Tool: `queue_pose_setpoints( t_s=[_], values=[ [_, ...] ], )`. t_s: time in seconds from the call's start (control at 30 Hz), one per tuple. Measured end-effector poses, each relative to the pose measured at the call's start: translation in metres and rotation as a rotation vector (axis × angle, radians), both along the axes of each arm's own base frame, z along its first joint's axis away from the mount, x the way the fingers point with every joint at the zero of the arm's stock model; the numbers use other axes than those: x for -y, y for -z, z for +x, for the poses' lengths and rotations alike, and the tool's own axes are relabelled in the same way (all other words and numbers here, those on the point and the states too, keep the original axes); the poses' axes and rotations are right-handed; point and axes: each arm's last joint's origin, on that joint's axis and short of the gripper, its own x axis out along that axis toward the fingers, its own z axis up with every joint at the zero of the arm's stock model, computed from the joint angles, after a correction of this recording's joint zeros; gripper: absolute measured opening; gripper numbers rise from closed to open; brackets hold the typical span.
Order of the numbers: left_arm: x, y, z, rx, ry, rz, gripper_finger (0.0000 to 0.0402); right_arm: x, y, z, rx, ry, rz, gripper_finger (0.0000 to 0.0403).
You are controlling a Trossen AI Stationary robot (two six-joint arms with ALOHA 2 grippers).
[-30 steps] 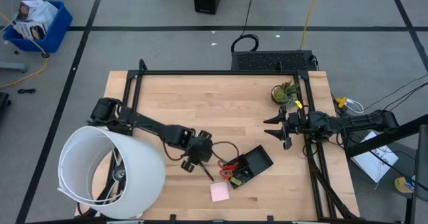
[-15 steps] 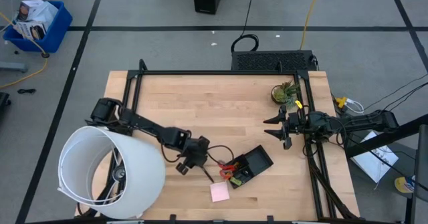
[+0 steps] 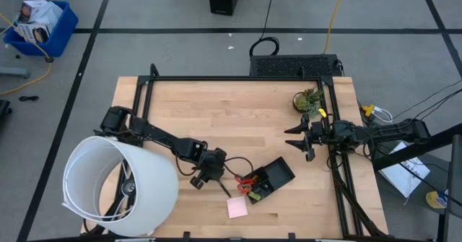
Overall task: Pick and place office supplies into organizer
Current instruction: Put the black pen into the black desk organizer
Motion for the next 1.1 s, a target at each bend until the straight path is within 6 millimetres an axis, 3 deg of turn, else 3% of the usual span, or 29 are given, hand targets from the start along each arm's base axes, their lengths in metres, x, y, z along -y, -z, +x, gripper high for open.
queue_pose_setpoints(
  t_s=[0.27, 0.7, 0.93, 1.1],
  values=[
    [-0.008, 0.004, 0.004, -0.002, -0.012, -0.019, 0.0159, 0.0, 0.0, 0.0, -0.002, 0.0, 0.0, 0.0183],
    [-0.011, 0.003, 0.008, 0.032, -0.104, 0.024, 0.003, 0.0, 0.0, 0.0, 0.0, 0.0, 0.0, 0.0183],
    [-0.018, 0.004, 0.008, -0.005, -0.203, -0.007, 0.0047, 0.0, 0.0, 0.0, 0.0, 0.0, 0.0, 0.0183],
    [-0.019, 0.004, 0.007, -0.009, -0.184, 0.01, 0.0039, 0.0, 0.0, 0.0, 0.0, 0.0, 0.0, 0.0183]
  ],
)
